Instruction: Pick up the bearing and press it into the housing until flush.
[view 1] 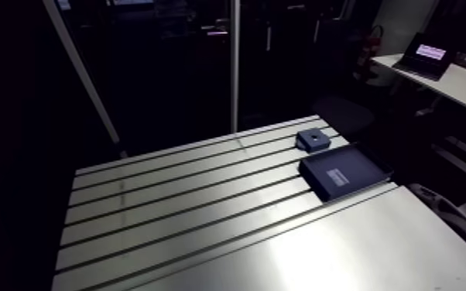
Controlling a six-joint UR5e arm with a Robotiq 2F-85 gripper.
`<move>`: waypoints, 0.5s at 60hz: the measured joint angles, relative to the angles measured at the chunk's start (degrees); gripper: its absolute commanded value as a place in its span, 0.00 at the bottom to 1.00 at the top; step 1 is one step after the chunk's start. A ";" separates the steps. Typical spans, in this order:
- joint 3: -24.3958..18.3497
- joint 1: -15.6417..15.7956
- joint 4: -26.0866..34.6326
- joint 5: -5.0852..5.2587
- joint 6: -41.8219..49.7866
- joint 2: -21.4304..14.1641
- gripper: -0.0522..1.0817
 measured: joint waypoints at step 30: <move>8.34 3.91 -0.11 0.67 7.37 -9.27 0.05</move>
